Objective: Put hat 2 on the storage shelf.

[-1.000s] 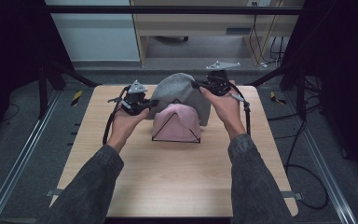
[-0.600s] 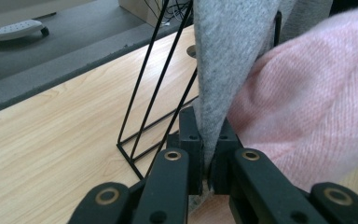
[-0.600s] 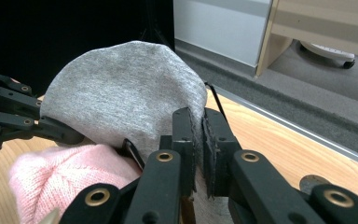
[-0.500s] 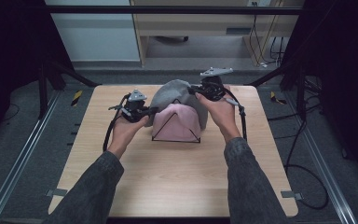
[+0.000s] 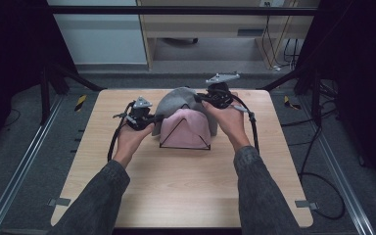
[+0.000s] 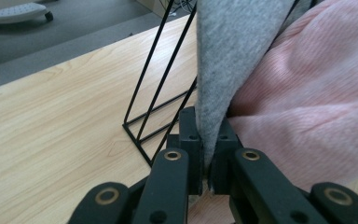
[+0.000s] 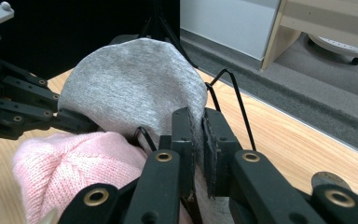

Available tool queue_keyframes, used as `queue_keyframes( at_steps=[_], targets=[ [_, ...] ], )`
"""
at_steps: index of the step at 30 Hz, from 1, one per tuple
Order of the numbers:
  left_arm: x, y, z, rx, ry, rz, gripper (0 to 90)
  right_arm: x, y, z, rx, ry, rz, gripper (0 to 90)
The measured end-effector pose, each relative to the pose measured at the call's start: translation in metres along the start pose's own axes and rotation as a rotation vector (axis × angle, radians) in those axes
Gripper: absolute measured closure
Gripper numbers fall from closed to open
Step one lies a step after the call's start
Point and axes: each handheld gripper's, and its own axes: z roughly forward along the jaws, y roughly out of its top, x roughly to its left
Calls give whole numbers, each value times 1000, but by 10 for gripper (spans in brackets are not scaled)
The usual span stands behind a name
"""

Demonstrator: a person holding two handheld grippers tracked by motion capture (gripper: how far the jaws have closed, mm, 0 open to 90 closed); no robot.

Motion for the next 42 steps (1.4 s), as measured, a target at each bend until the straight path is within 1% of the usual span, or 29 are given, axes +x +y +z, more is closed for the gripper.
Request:
queue_keyframes(
  at_steps=[1, 3, 5, 6, 8, 10, 12, 14, 21, 23, 28, 32, 33, 35, 36, 39, 42],
  targets=[
    [1, -2, 1, 5, -2, -5, 862, 0, -2, 1, 2, -1, 9, 840],
    [1, -3, 2, 7, 0, -6, 863, -1, -3, 1, 3, -2, 7, 840],
    [1, -4, 3, 10, -2, -6, 862, -1, -7, 3, 12, -2, 20, 839],
    [1, -5, 4, 14, -2, -5, 861, -2, -8, 4, 13, -2, 14, 839],
    [1, -5, 4, 15, -1, -7, 861, -2, -9, 4, 17, -2, 18, 838],
    [1, -6, 4, 13, 4, -18, 859, -1, -9, 4, 11, 7, 24, 836],
    [3, -8, 5, 16, 10, -39, 850, 3, -8, 4, 11, 5, 11, 835],
    [3, -9, 5, 18, 11, -42, 849, 3, -9, 5, 17, 3, 11, 832],
    [3, -9, 4, 18, 17, -39, 822, 3, -8, 4, 17, -2, 13, 795],
    [3, -9, 3, 15, 29, -34, 817, 3, -8, 4, 19, -4, 19, 777],
    [4, -10, 5, 21, 30, -38, 812, 3, -9, 4, 21, -8, 22, 738],
    [4, -11, 5, 23, 33, -38, 786, 3, -9, 3, 20, -13, 17, 704],
    [3, -11, 5, 21, 35, -36, 778, 4, -9, 2, 19, -16, 21, 680],
    [3, -11, 4, 21, 36, -34, 777, 4, -9, 2, 12, -19, 22, 671],
    [3, -11, 4, 19, 39, -33, 772, 4, -10, 1, 6, -20, 30, 661],
    [4, -11, 2, 18, 51, -35, 741, 2, -13, 0, 9, -22, 38, 641],
    [4, -12, 1, 20, 55, -27, 727, 1, -15, -2, 5, -23, 45, 622]
  ],
)
